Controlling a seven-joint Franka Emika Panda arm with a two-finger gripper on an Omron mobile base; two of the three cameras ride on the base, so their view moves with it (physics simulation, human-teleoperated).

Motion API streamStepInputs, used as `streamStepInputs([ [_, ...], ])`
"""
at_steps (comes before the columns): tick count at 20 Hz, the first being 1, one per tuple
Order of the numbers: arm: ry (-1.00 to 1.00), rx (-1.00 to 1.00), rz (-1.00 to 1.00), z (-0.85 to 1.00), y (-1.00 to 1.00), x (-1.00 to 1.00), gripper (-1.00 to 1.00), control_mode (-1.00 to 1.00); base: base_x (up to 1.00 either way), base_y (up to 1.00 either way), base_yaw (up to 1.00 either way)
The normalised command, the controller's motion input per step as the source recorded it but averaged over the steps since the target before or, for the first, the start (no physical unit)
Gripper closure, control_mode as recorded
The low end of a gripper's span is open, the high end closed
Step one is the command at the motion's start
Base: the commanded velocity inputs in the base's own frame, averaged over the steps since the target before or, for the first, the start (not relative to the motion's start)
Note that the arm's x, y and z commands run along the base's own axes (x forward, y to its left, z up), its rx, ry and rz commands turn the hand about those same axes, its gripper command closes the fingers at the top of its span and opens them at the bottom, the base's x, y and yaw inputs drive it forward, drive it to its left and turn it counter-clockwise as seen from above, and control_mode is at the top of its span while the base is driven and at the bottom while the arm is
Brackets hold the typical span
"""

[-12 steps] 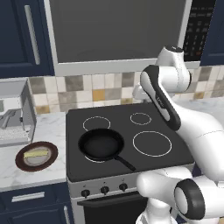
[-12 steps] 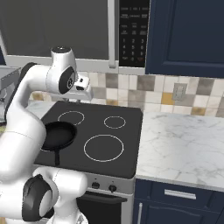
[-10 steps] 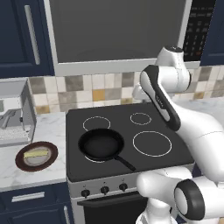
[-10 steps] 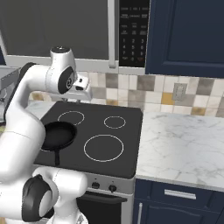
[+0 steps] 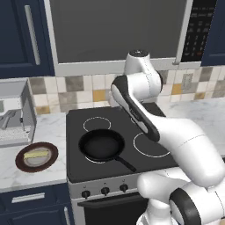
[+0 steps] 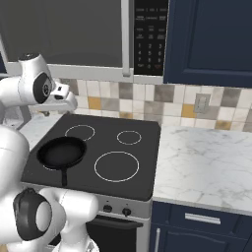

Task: Pick up the butter stick and place it in the pan. Then turn on the burner for the pan.

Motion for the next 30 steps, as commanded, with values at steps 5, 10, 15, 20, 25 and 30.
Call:
streamStepInputs([
  [5,0.08,-0.1,0.13,-0.02,1.0,0.09,-1.0,-1.0,0.0,0.0,0.0],
  [10,0.09,-0.07,0.15,-0.12,0.94,-0.02,-1.0,-1.0,0.0,0.0,0.0],
  [15,0.01,-0.06,0.17,-0.36,0.69,-0.22,-1.0,-1.0,0.0,0.0,0.0],
  [20,0.0,-0.02,0.18,-0.44,0.7,-0.15,-1.0,-1.0,0.0,0.0,0.0],
  [25,0.0,0.0,0.13,-0.46,0.6,-0.13,-1.0,-1.0,0.0,0.0,0.0],
  [30,0.04,0.0,0.04,-0.29,0.31,0.0,-1.0,-1.0,0.0,0.0,0.0],
])
